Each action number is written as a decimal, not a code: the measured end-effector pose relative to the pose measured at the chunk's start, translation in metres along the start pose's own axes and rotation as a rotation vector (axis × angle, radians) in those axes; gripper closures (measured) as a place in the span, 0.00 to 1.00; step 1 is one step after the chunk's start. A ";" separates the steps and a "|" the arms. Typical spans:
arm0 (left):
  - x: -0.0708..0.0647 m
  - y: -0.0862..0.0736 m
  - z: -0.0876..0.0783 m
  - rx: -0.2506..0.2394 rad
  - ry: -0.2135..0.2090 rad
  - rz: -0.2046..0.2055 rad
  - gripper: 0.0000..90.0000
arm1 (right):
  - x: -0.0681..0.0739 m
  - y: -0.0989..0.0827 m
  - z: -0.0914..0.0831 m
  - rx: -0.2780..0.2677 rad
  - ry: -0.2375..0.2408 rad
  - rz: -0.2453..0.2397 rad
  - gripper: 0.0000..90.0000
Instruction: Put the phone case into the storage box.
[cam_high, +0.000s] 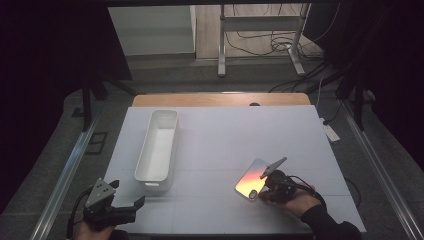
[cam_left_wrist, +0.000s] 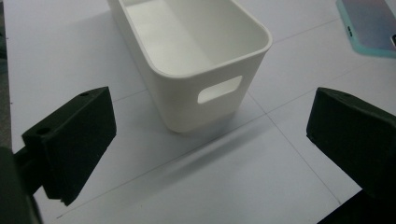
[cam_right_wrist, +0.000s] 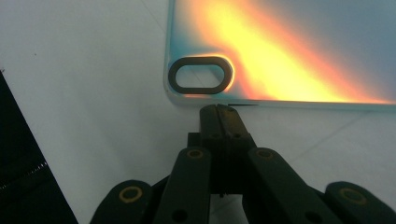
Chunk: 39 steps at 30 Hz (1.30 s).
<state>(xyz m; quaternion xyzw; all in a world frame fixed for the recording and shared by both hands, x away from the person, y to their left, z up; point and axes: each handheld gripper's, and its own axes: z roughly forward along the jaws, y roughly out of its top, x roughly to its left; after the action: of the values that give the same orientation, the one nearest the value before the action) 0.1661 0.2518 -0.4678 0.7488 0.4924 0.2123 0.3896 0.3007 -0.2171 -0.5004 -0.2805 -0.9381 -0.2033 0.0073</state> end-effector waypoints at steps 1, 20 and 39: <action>0.000 0.000 0.000 -0.001 0.000 -0.001 0.02 | 0.001 0.002 0.001 0.001 0.004 -0.005 0.99; 0.000 0.000 0.000 0.000 -0.002 -0.001 0.02 | 0.008 0.023 0.013 -0.010 0.021 -0.052 0.99; 0.001 0.000 0.000 -0.001 -0.003 -0.004 0.03 | 0.007 0.052 0.026 -0.019 0.015 -0.085 0.99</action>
<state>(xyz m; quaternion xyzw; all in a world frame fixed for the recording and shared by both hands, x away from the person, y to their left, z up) 0.1669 0.2523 -0.4678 0.7481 0.4929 0.2105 0.3913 0.3247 -0.1638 -0.5039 -0.2389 -0.9471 -0.2142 0.0031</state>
